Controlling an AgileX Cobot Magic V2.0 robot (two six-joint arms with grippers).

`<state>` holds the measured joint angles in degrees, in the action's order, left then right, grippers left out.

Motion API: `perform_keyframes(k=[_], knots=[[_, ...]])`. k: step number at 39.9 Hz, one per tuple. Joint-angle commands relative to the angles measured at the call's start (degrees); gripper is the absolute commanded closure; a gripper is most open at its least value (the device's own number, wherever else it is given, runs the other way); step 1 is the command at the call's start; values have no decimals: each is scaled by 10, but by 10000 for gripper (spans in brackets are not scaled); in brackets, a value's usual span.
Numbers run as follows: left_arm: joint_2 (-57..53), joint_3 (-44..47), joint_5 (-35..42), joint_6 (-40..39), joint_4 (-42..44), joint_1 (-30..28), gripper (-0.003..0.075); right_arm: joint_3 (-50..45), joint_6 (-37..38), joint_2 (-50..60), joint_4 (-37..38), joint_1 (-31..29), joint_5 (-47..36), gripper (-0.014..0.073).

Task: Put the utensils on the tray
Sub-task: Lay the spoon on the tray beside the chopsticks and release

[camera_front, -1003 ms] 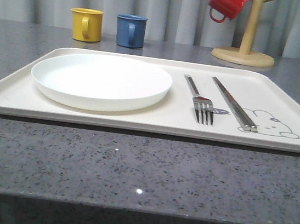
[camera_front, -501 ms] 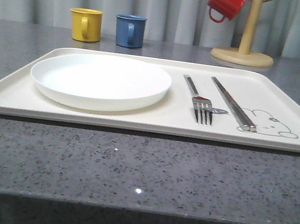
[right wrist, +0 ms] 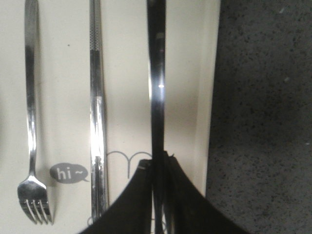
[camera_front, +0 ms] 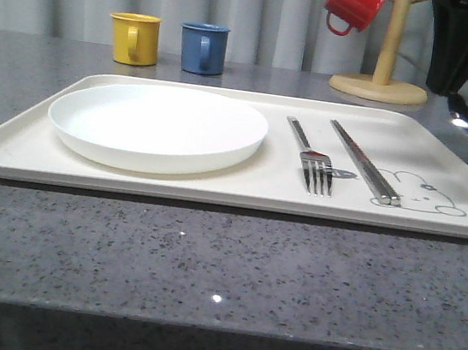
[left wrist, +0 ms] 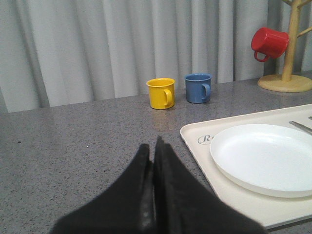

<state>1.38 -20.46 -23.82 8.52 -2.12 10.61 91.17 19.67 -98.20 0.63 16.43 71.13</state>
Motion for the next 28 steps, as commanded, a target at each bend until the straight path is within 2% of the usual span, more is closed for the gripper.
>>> perform_keyframes(k=[1, 8, 21, 28], knots=[[6, -14, 49, -4, -5, 1, 738, 4, 4, 11, -6, 0, 54, 608], [6, -14, 49, -4, -5, 1, 738, -32, 4, -6, -6, 0, 53, 608], [6, -14, 49, -4, -5, 1, 738, -36, 7, -15, -6, 0, 41, 607], [6, -14, 49, -4, -5, 1, 738, -36, 7, -17, -6, 0, 30, 519]])
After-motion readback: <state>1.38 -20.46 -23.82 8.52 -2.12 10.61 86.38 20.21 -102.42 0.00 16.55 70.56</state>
